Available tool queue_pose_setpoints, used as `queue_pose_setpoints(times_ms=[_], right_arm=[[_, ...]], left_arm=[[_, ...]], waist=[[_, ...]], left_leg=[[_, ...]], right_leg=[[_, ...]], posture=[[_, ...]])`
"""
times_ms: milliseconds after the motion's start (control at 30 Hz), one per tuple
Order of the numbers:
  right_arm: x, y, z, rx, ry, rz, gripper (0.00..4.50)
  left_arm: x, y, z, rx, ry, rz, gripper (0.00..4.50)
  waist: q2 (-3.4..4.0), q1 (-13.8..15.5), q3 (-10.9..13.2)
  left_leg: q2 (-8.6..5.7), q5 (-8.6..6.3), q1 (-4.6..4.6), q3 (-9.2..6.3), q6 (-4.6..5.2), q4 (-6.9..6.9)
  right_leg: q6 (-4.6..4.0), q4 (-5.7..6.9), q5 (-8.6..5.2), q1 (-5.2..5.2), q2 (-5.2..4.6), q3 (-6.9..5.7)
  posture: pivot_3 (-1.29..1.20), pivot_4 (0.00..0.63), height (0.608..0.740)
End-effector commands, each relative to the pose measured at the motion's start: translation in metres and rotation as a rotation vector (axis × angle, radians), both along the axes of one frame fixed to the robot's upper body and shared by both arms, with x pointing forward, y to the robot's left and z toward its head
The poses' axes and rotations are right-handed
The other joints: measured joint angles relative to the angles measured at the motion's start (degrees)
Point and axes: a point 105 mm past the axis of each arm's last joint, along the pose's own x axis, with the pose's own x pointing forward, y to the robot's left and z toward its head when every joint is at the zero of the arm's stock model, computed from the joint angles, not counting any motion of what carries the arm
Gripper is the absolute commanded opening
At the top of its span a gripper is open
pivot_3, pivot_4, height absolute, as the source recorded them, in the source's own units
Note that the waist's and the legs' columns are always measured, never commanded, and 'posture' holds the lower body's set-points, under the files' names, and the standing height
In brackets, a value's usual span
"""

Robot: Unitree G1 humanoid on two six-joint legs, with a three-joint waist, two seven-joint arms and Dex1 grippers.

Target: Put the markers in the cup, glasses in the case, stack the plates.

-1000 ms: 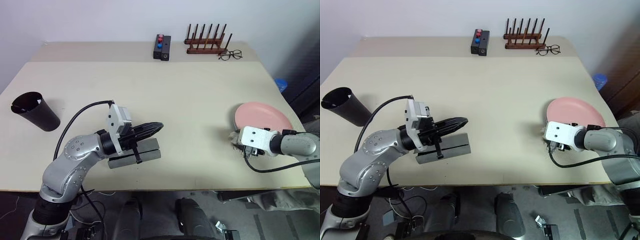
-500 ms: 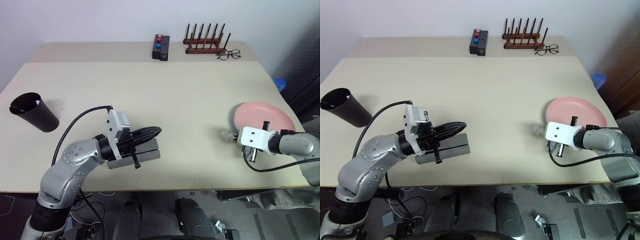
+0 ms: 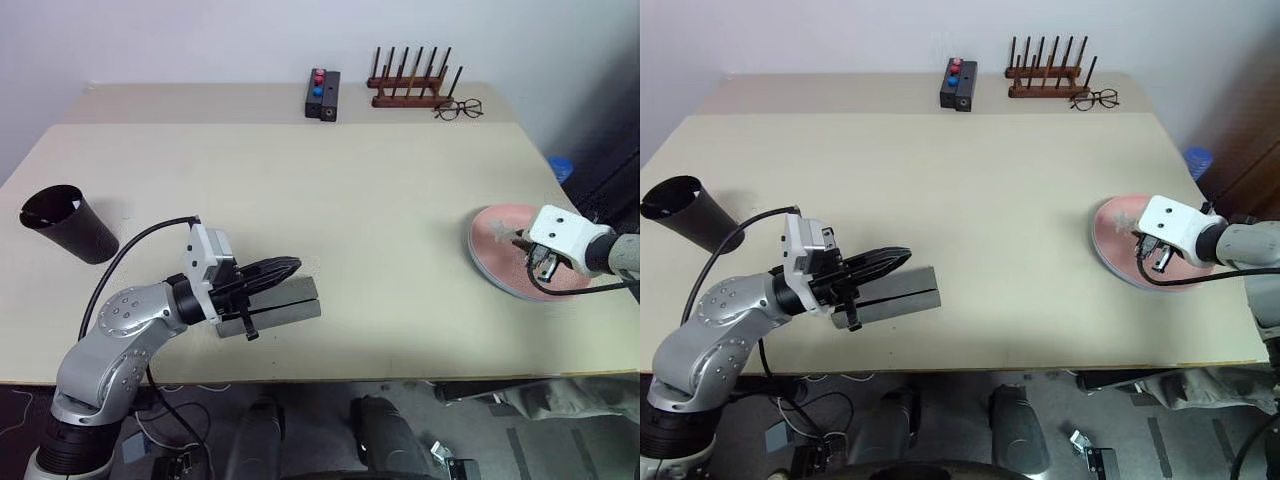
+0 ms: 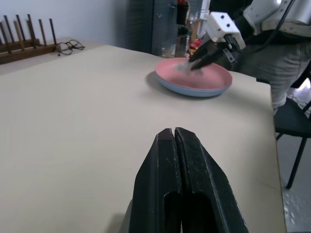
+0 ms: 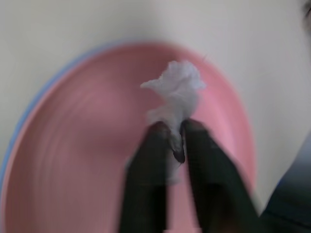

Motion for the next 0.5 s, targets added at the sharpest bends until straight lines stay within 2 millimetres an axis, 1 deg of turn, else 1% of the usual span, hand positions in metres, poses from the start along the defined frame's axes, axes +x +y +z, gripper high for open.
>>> queue_pose_setpoints(times_ms=[33,67,133,200,267,300,400,467,500], right_arm=[[0.007,0.006,0.018,-0.026,-0.071,0.036,2.74],[0.008,0.01,0.021,-0.02,-0.087,0.049,3.29],[0.012,0.02,0.027,0.023,-0.112,0.073,3.29],[0.018,0.037,0.033,0.105,-0.141,0.119,3.29],[0.025,0.062,0.04,0.239,-0.177,0.169,3.29],[0.027,0.068,0.041,0.28,-0.185,0.179,3.29],[0.034,0.102,0.042,0.472,-0.19,0.237,3.29],[0.035,0.112,0.041,0.536,-0.181,0.252,3.29],[0.038,0.119,0.038,0.581,-0.17,0.263,3.29]], left_arm=[[0.001,0.005,0.012,-0.011,-0.054,0.021,0.0],[0.001,0.006,0.013,-0.011,-0.059,0.032,0.0],[0.003,0.009,0.014,-0.011,-0.064,0.06,0.0],[0.009,0.02,0.014,0.007,-0.083,0.136,0.0],[0.019,0.04,0.013,0.035,-0.11,0.276,0.0],[0.022,0.046,0.012,0.043,-0.117,0.317,0.0],[0.033,0.092,0.008,0.088,-0.14,0.578,0.0],[0.034,0.109,0.005,0.11,-0.152,0.675,0.0],[0.03,0.13,0.001,0.116,-0.137,0.768,0.0]], waist=[[0.01,-0.01,0.0],[0.01,0.0,0.0],[0.01,0.02,0.0],[0.01,-0.02,0.0],[0.0,-0.11,0.0],[0.0,-0.09,0.0],[-0.01,0.02,0.01],[0.0,0.1,0.01],[-0.02,0.2,0.02]], left_leg=[[0.0,0.0,0.01,0.0,0.0,0.0],[0.0,0.0,0.01,0.0,0.0,0.0],[0.0,0.0,0.0,0.0,0.0,0.01],[0.0,0.0,0.01,0.0,0.0,0.01],[0.01,0.0,0.02,0.0,0.0,-0.01],[0.02,0.0,0.02,0.0,0.0,-0.01],[0.02,0.0,0.01,-0.02,0.0,-0.03],[0.02,0.0,0.0,-0.03,0.0,-0.04],[0.02,0.0,-0.01,-0.03,0.0,-0.04]], right_leg=[[0.0,0.01,0.0,-0.01,0.0,0.0],[0.0,0.01,0.0,-0.01,0.0,0.0],[0.0,0.01,0.0,0.0,0.0,0.0],[0.01,0.01,0.0,0.01,0.01,0.0],[0.01,0.03,0.0,0.0,0.01,0.0],[0.01,0.04,0.0,0.0,0.03,0.0],[0.02,0.07,0.0,-0.01,0.04,0.0],[0.02,0.06,0.0,-0.01,0.03,0.0],[0.03,0.06,0.0,-0.02,0.03,0.0]], posture=[[0.0,0.15,0.74],[0.0,0.15,0.74],[0.0,0.15,0.74],[0.0,0.15,0.74],[0.0,0.15,0.74],[0.0,0.15,0.74],[0.0,0.15,0.74],[0.0,0.15,0.74],[0.0,0.15,0.74]])
